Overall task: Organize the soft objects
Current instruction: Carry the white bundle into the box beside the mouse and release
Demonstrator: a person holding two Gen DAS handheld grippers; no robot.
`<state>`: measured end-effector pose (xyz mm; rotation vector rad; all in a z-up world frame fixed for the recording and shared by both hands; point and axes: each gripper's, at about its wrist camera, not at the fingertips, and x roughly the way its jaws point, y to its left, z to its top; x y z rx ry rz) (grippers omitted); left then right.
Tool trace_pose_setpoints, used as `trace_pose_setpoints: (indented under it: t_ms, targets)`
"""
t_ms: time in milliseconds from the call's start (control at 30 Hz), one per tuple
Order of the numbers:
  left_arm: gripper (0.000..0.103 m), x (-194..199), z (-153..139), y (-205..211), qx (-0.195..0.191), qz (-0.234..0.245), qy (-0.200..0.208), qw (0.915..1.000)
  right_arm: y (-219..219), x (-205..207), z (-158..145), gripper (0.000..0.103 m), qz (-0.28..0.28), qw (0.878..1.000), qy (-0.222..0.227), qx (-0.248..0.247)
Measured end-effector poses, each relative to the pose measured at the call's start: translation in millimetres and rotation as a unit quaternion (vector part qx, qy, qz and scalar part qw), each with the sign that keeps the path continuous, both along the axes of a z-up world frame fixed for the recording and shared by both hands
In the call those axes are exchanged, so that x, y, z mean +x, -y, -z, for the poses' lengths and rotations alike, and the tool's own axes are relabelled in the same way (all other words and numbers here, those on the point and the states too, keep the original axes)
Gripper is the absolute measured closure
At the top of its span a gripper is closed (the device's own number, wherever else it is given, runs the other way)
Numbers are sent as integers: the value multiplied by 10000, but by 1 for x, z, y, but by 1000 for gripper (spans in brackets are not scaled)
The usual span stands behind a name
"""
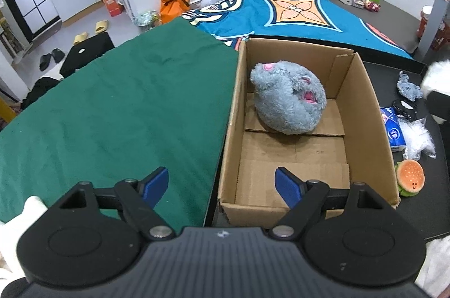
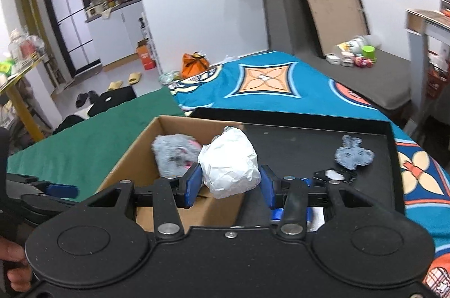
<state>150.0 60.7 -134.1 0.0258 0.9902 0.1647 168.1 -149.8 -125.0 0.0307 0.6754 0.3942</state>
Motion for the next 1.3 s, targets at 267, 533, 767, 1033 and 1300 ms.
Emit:
trace_pose_setpoints:
  t_ms: [267, 533, 767, 1033, 1300]
  targets:
    - [39, -1, 9, -11, -484, -28, 81, 9988, -43, 7, 0, 59, -305, 9995, -107, -62]
    - [86, -2, 17, -27, -964, -205, 95, 9951, -76, 14, 10, 59, -549, 9979, -353, -6]
    - [92, -1, 20, -35, -1140, -246, 120, 9931, -93, 24, 19, 59, -700, 9953, -640, 183]
    - [92, 0, 21, -45, -1358, -324, 99, 9902, -109, 31, 35, 49, -789, 9916, -1000, 207]
    - [91, 2, 19, -43, -1318, -349, 46, 9907, -88, 17, 30, 49, -652, 9938, -900, 69]
